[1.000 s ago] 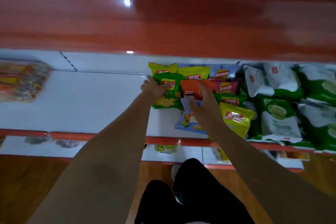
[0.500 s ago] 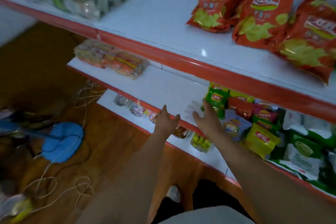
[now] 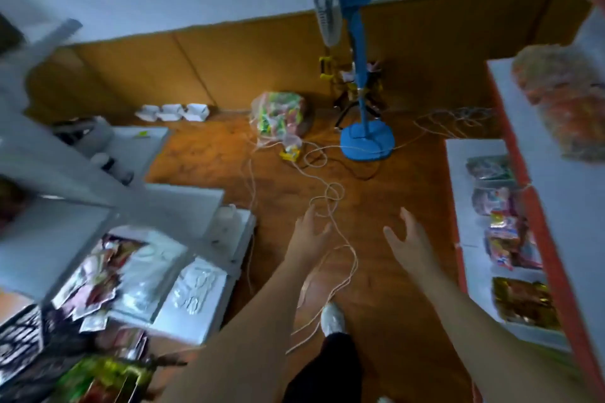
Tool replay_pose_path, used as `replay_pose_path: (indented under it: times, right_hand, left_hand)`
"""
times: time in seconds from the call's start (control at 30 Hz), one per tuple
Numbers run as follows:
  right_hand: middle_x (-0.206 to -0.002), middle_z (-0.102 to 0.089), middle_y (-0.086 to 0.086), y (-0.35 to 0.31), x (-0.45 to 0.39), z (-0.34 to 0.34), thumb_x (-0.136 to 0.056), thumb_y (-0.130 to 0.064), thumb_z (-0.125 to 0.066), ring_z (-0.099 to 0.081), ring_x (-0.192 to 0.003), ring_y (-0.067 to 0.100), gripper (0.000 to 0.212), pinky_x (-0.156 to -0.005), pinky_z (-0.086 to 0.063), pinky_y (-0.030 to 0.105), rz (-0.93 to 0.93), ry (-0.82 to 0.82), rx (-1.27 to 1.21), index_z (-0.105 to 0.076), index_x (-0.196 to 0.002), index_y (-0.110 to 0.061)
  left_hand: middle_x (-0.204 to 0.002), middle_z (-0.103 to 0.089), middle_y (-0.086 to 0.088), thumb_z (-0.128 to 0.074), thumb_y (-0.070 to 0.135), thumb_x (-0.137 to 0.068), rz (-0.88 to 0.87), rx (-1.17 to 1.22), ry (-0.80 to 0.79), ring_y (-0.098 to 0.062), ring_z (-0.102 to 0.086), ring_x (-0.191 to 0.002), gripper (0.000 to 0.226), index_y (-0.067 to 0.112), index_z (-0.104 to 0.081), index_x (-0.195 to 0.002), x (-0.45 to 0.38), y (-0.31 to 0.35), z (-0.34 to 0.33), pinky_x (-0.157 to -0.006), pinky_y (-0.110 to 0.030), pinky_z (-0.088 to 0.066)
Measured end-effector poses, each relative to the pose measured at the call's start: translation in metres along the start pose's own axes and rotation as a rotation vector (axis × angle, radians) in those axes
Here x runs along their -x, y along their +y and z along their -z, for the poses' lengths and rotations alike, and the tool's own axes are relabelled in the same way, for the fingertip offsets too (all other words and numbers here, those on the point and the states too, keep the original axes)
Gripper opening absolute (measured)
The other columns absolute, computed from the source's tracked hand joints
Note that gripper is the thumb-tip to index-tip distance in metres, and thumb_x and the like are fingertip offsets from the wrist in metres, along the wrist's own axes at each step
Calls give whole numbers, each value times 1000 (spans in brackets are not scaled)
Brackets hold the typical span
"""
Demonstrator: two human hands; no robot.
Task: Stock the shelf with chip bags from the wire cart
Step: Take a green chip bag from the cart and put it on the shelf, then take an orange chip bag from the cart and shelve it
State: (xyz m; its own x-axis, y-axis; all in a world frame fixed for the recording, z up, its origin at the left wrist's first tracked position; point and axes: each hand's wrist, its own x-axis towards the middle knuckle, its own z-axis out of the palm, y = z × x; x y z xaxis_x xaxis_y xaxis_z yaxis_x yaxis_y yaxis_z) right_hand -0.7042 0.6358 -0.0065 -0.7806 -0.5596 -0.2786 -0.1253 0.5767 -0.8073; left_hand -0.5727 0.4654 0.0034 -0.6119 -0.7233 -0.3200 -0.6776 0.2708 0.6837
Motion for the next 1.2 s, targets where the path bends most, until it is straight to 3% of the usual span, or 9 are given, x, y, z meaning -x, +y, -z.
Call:
replay_pose_path:
  times: [0.07, 0.23, 0.33, 0.53, 0.73, 0.9, 1.2]
  right_hand:
    - [-156, -31, 7, -18, 23, -47, -95, -38, -55, -31, -142, 26, 67, -114, -30, 42, 47, -127, 35, -26, -151, -18]
    - [-151, -40, 11, -81, 86, -152, -94, -37, -56, -38, -138, 29, 64, -111, -32, 42, 232, -398, 160, -32, -150, -17]
    - [-150, -42, 9, -117, 130, -209, -95, -33, -56, -40, -137, 27, 62, -110, -32, 38, 370, -520, 207, -32, -149, -15]
    - [-150, -41, 5, -163, 205, -328, -94, -37, -56, -42, -135, 23, 62, -107, -34, 36, 462, -689, 329, -32, -149, -19]
    - [-150, -42, 8, -187, 297, -457, -93, -34, -59, -43, -134, 25, 62, -110, -37, 41, 442, -820, 363, -35, -147, -15]
    - [-151, -41, 7, -192, 354, -538, -94, -32, -58, -43, -135, 24, 64, -108, -36, 37, 392, -889, 412, -31, -149, -14]
    - [-143, -47, 5, -209, 353, -665, -91, -29, -61, -52, -123, 21, 63, -99, -44, 35, 353, -979, 554, -35, -147, -17]
  left_hand:
    - [-156, -36, -5, -56, 41, -95, 102, 70, 113, -25, -34, -144, 69, 24, -25, -155, 41, -50, 37, -117, -40, -32]
    - [-142, -52, -11, -54, 46, -89, 350, 212, 359, -29, -51, -129, 64, 22, -38, -145, 141, -163, 110, -106, -37, -42]
    - [-151, -40, -13, -54, 37, -96, 439, 257, 448, -30, -40, -139, 68, 19, -26, -154, 196, -219, 143, -110, -37, -35]
    - [-154, -35, -12, -52, 38, -97, 544, 372, 556, -30, -40, -138, 69, 26, -19, -156, 281, -331, 203, -105, -38, -40]
    - [-157, -34, -9, -55, 37, -95, 705, 396, 560, -27, -39, -140, 71, 21, -22, -156, 361, -453, 253, -109, -35, -37]
    - [-150, -44, -7, -57, 45, -85, 828, 406, 520, -28, -53, -127, 78, 26, -25, -154, 405, -546, 283, -102, -44, -48]
    - [-153, -38, -10, -60, 40, -88, 946, 426, 487, -27, -46, -136, 80, 21, -21, -156, 398, -651, 327, -110, -43, -42]
